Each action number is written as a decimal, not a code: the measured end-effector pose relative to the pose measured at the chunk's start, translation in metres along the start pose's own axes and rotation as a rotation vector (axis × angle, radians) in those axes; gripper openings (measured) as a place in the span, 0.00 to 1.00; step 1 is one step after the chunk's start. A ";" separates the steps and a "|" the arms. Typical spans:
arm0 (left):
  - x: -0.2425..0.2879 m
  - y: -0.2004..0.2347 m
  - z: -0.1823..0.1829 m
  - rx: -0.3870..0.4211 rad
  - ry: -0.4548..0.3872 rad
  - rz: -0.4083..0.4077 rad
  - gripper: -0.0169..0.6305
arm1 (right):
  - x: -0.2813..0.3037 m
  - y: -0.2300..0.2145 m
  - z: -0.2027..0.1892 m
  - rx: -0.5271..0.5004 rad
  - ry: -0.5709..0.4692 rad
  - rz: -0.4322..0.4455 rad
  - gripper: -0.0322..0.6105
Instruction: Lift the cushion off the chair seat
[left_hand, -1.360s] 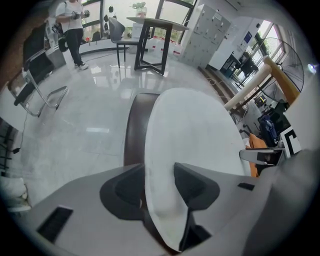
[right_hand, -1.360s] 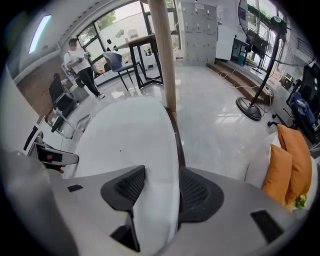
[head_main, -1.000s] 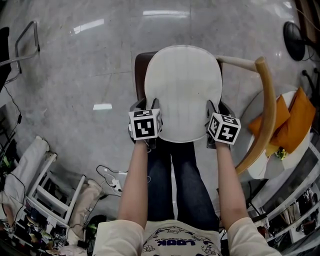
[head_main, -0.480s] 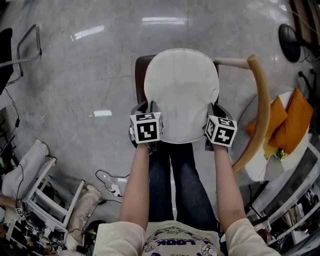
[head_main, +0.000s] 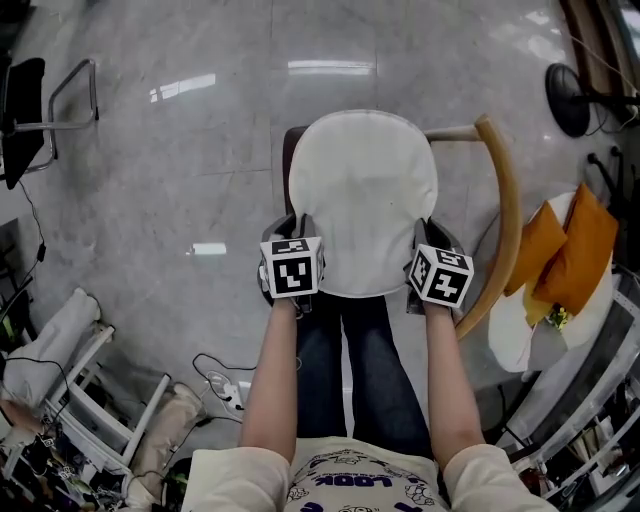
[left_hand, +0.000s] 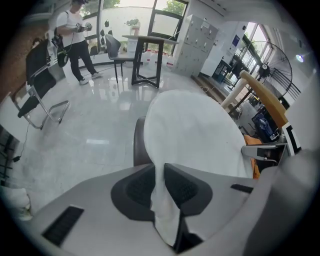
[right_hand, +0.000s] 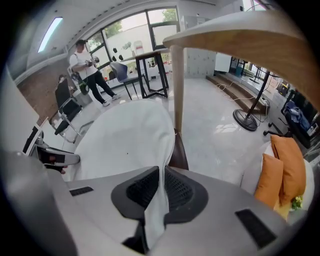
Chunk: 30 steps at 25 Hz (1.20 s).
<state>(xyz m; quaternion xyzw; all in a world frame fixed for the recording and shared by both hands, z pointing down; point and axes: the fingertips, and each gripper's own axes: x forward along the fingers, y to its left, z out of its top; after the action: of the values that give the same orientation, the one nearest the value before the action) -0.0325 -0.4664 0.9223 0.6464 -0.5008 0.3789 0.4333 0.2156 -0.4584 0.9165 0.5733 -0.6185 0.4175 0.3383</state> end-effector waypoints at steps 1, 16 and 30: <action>-0.009 0.000 0.003 0.005 -0.006 -0.002 0.14 | -0.009 0.003 0.003 0.004 -0.007 -0.001 0.13; -0.154 -0.008 0.049 0.024 -0.137 -0.019 0.14 | -0.149 0.043 0.065 -0.005 -0.155 -0.024 0.13; -0.295 -0.040 0.082 0.075 -0.299 -0.043 0.14 | -0.295 0.058 0.099 0.017 -0.330 -0.042 0.13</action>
<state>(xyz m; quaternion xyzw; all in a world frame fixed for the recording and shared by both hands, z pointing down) -0.0513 -0.4440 0.6147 0.7219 -0.5312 0.2877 0.3374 0.1976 -0.4227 0.6024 0.6498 -0.6500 0.3159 0.2356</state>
